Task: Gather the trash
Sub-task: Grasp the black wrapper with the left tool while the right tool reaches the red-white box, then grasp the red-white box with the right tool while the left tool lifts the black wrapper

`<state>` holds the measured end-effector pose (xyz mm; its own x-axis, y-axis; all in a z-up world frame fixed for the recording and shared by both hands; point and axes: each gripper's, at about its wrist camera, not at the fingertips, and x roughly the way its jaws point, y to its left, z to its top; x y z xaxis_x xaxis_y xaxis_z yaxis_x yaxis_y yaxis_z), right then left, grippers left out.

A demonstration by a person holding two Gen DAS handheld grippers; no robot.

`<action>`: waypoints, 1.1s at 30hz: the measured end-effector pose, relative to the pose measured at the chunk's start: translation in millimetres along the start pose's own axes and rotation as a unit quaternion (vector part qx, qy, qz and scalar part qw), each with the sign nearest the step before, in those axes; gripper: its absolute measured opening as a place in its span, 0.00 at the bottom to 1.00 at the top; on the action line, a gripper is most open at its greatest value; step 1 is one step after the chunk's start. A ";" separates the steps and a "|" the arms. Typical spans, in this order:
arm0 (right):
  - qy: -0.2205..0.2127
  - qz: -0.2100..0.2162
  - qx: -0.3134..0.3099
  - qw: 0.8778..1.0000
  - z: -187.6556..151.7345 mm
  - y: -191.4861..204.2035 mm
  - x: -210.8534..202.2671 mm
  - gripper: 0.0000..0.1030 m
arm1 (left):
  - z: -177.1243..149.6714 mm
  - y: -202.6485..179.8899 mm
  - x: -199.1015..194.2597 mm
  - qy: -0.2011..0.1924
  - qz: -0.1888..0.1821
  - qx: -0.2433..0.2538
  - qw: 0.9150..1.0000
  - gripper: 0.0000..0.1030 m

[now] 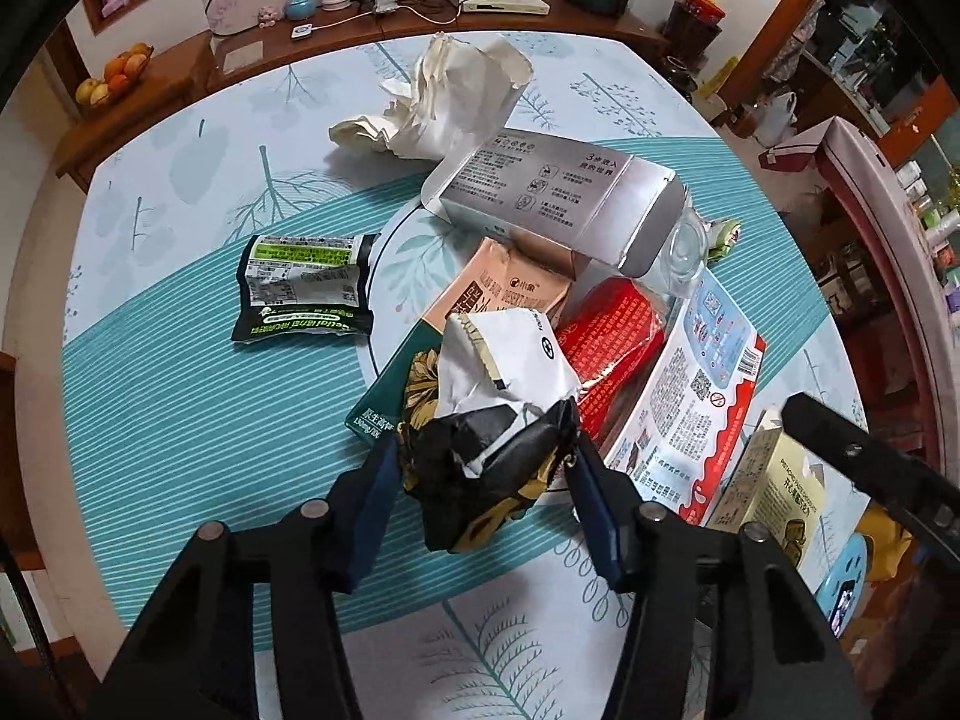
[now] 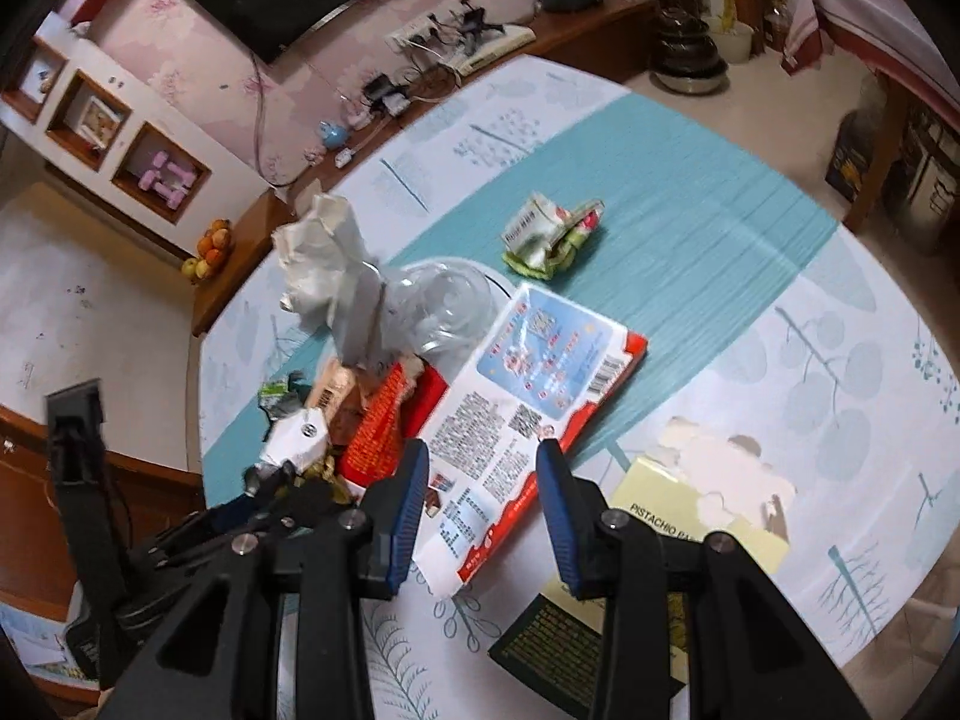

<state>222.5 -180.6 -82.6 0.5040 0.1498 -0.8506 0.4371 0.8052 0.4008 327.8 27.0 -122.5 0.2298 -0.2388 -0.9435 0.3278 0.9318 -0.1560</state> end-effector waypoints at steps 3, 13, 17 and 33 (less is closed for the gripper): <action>0.017 -0.015 0.029 0.999 0.1 -5.6 9.7 0.36 | -0.6 1.0 -1.2 -0.001 -0.004 0.000 1.000 0.50; 0.071 -0.035 0.132 0.988 9.3 -22.8 46.2 0.36 | 2.5 8.0 -17.1 -0.018 -0.023 -0.009 1.000 0.49; 0.091 -0.041 0.156 0.983 9.6 -24.9 60.3 0.36 | 4.1 13.7 -26.4 -0.025 -0.032 -0.015 0.999 0.49; 0.066 0.000 0.196 0.978 -9.7 -28.3 52.6 0.08 | -6.1 19.1 -51.7 -0.039 -0.035 -0.012 0.999 0.49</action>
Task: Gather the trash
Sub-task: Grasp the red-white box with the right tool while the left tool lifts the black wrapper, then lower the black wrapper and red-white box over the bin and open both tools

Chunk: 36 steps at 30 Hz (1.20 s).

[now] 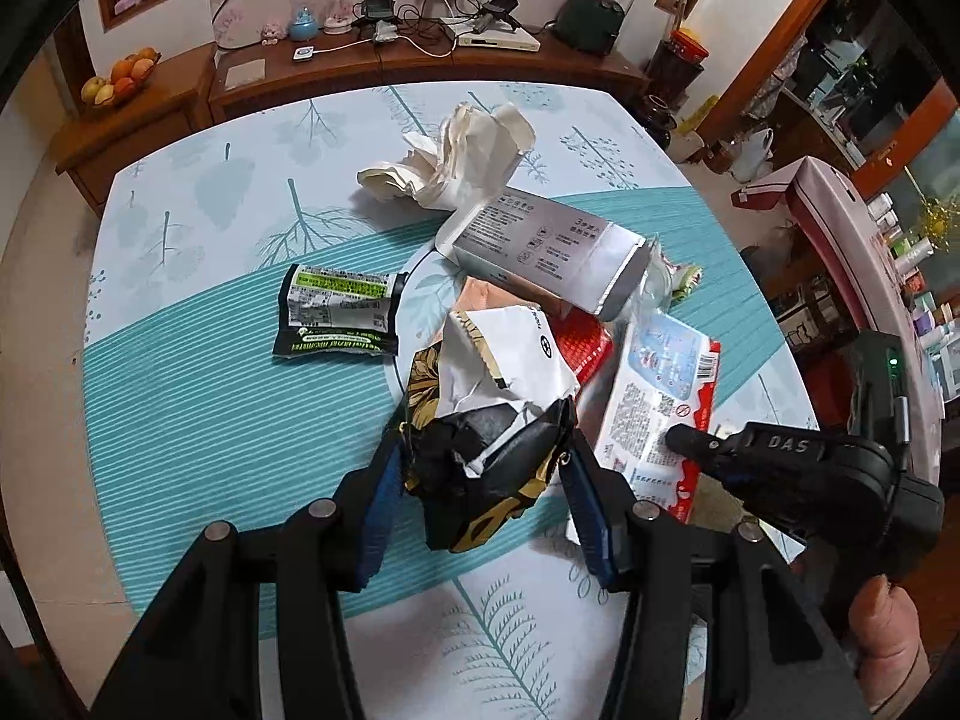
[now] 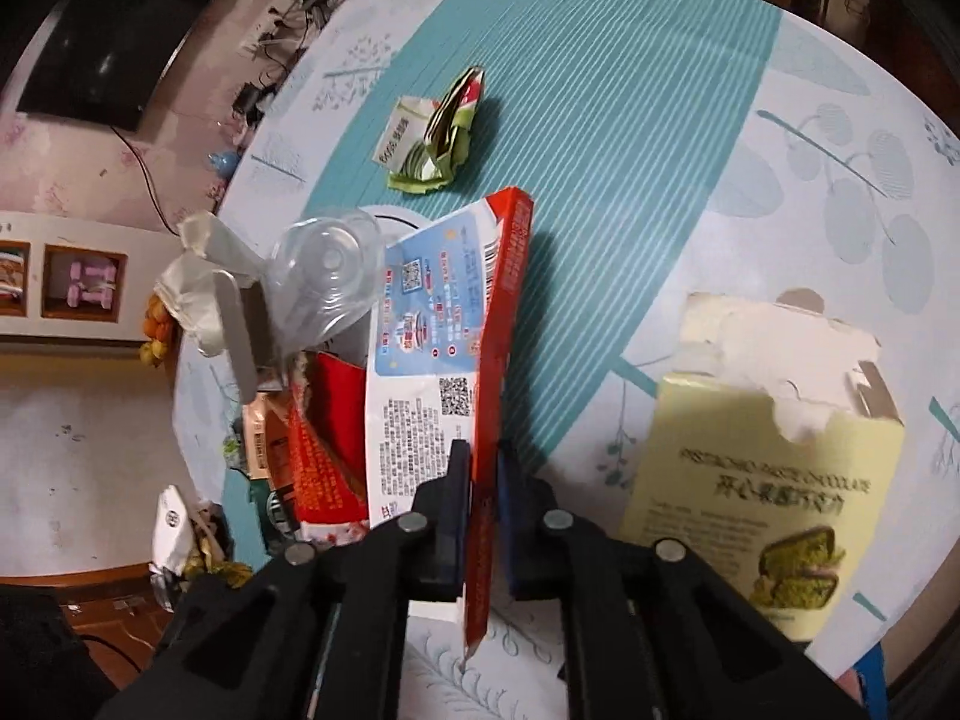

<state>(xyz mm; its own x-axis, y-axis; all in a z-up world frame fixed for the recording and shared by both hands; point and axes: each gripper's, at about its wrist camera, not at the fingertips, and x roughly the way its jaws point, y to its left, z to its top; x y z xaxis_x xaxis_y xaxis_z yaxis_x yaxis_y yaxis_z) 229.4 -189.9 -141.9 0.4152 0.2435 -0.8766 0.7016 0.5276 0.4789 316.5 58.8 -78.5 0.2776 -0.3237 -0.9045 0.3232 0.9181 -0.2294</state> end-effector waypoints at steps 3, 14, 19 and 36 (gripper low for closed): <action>-0.006 0.013 0.004 1.000 -5.7 -6.8 -13.6 0.08 | -7.3 -4.7 -9.0 -0.005 0.002 0.008 1.000 0.49; -0.026 0.058 -0.049 0.997 -40.5 -36.3 -86.4 0.07 | -59.0 -38.8 -67.9 -0.042 0.010 0.000 0.999 0.48; -0.023 0.079 -0.099 0.992 -64.3 -57.3 -120.0 0.07 | -109.1 -71.6 -99.1 -0.067 0.025 -0.010 0.997 0.48; 0.032 0.080 -0.200 0.976 -148.7 -185.1 -185.9 0.07 | -275.7 -166.3 -123.9 -0.043 0.059 -0.019 0.997 0.48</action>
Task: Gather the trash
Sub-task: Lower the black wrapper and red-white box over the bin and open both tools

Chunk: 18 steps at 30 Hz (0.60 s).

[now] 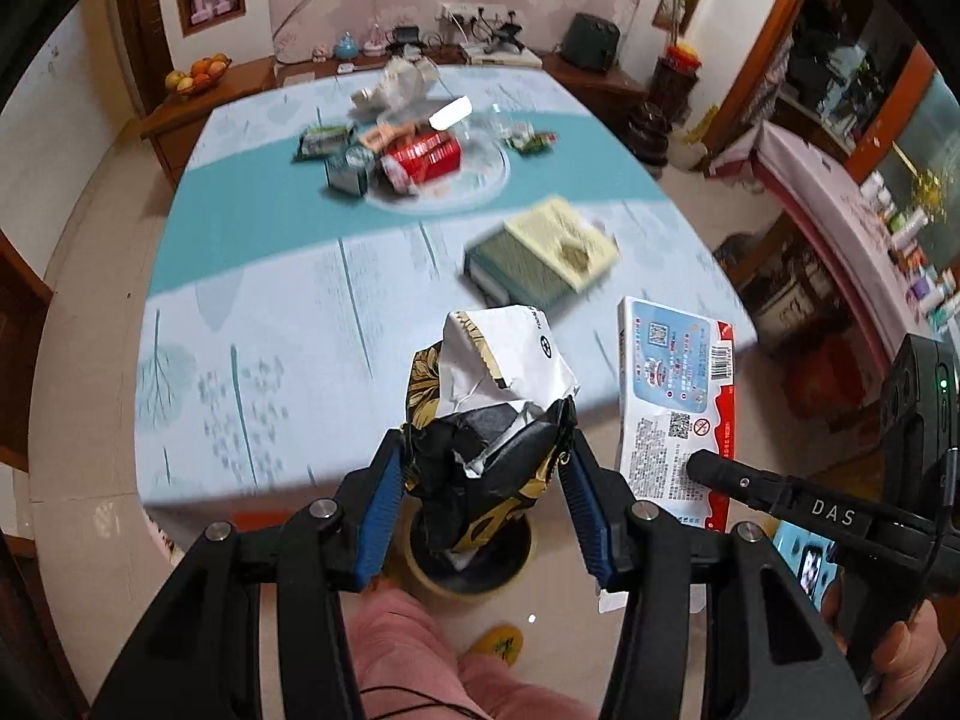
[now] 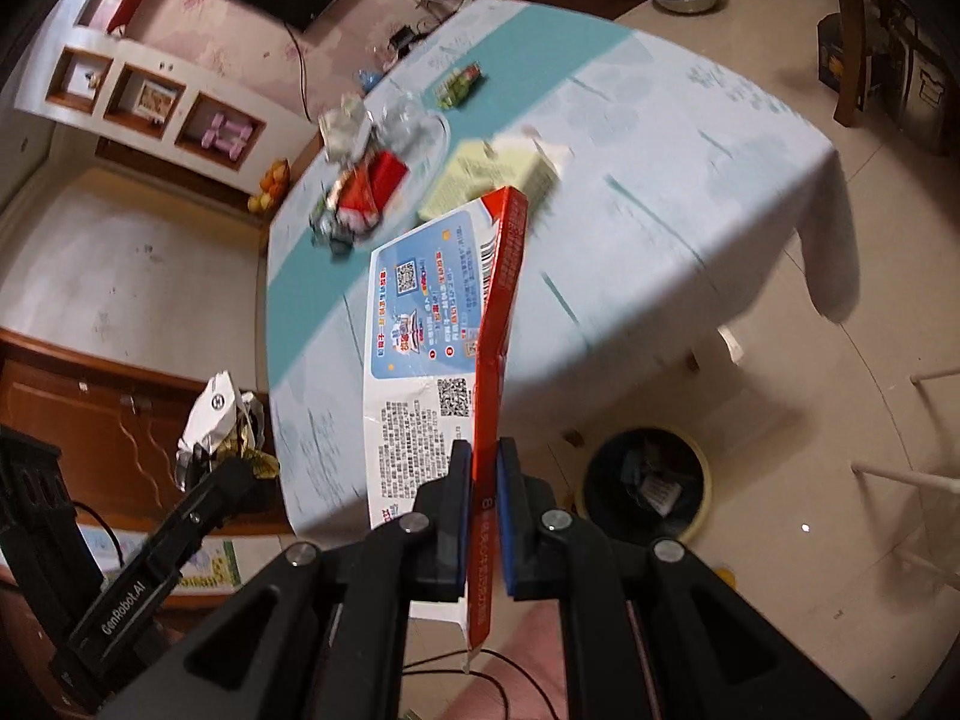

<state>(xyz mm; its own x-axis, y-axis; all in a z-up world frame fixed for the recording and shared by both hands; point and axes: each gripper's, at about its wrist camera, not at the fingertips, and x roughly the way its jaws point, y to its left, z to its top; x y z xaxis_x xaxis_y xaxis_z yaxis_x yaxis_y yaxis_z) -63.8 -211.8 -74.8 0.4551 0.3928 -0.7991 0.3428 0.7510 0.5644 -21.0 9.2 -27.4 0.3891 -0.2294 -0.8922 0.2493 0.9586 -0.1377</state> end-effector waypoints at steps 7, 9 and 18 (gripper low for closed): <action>0.037 -0.022 0.010 0.999 -48.0 -34.3 13.6 0.07 | -48.0 -15.2 35.7 0.049 0.005 0.029 0.998 0.48; 0.049 -0.028 0.020 0.998 -61.5 -45.8 22.6 0.07 | -60.4 -15.2 55.3 0.067 0.002 0.033 0.997 0.48; 0.112 -0.090 0.074 0.987 -109.0 -115.4 120.3 0.08 | -109.5 -6.8 170.9 0.117 0.011 0.065 0.991 0.49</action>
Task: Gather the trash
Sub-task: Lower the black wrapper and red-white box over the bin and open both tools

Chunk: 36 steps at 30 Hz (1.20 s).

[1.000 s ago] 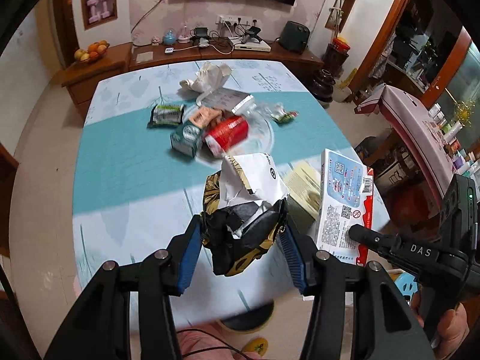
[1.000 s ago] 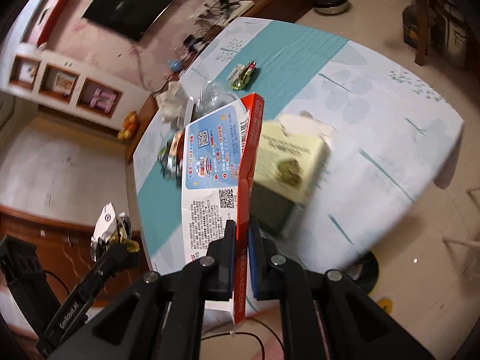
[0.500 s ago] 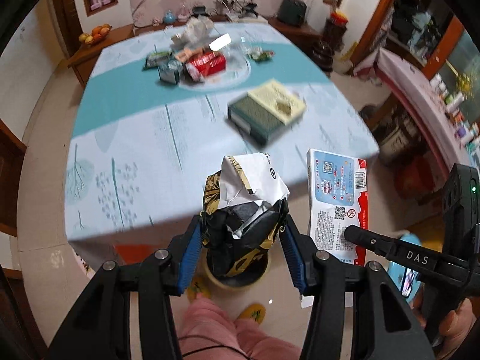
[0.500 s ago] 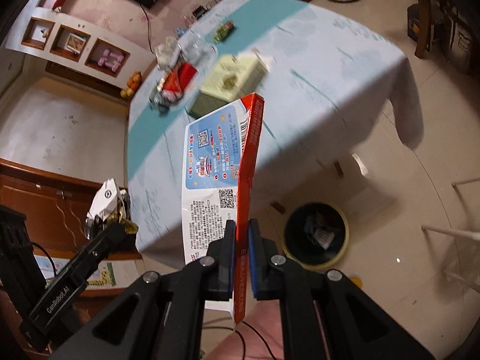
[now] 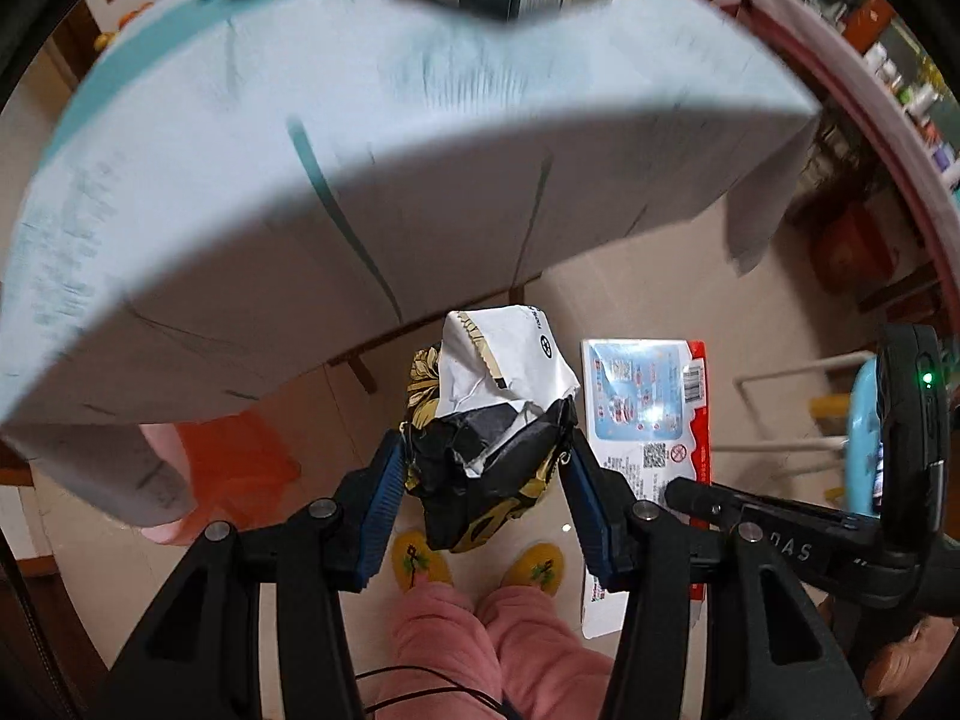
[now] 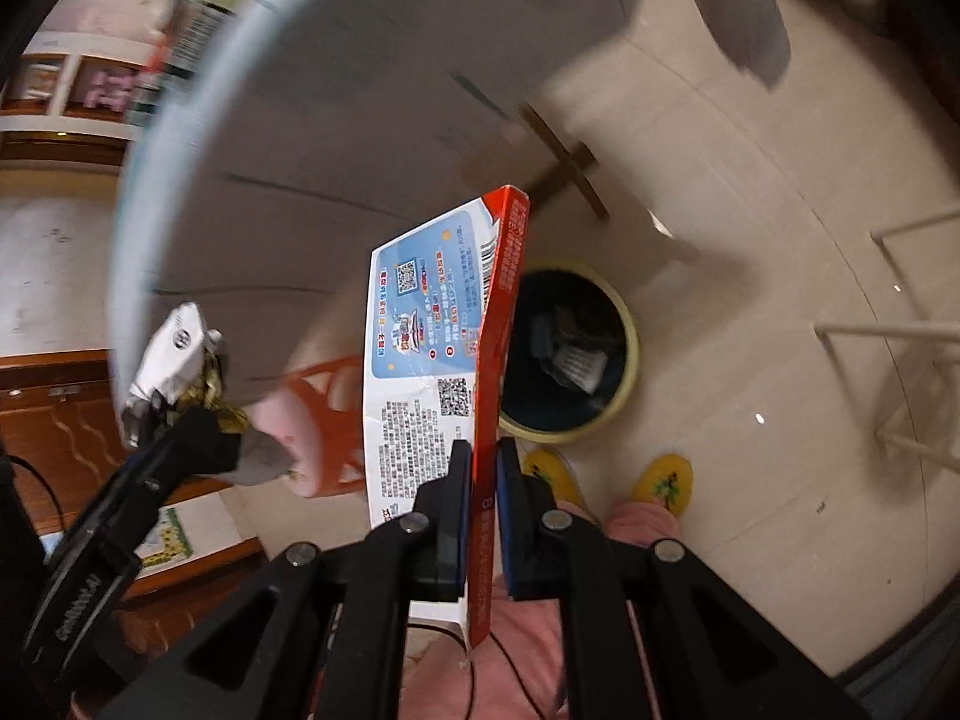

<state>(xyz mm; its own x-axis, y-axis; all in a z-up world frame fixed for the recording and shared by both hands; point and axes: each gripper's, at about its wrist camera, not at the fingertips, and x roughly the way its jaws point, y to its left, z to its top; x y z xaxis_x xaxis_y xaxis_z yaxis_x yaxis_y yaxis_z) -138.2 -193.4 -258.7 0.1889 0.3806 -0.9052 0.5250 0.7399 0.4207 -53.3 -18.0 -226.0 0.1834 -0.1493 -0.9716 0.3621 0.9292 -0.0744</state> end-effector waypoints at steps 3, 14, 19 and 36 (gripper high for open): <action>0.016 -0.024 0.016 0.999 2.6 -18.6 46.1 0.08 | -4.4 2.3 42.7 0.014 0.005 0.006 1.000 0.49; 0.038 -0.081 0.034 0.995 31.3 -48.8 172.5 0.10 | -13.4 8.9 162.8 0.038 0.023 0.017 0.999 0.57; 0.031 -0.097 0.032 0.994 44.9 -46.4 191.6 0.20 | -20.3 12.2 183.4 0.056 0.024 0.021 0.998 0.71; -0.023 -0.059 0.041 0.997 29.1 -31.5 138.9 0.28 | -10.9 10.3 102.8 0.006 0.030 0.020 0.999 0.81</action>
<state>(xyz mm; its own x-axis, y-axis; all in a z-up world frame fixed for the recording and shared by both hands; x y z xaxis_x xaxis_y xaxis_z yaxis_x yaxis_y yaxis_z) -104.3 -180.0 -399.4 0.1589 0.2665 -0.9507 0.6115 0.7294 0.3067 -40.7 -20.1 -329.0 0.1949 -0.0888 -0.9768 0.3877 0.9218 -0.0064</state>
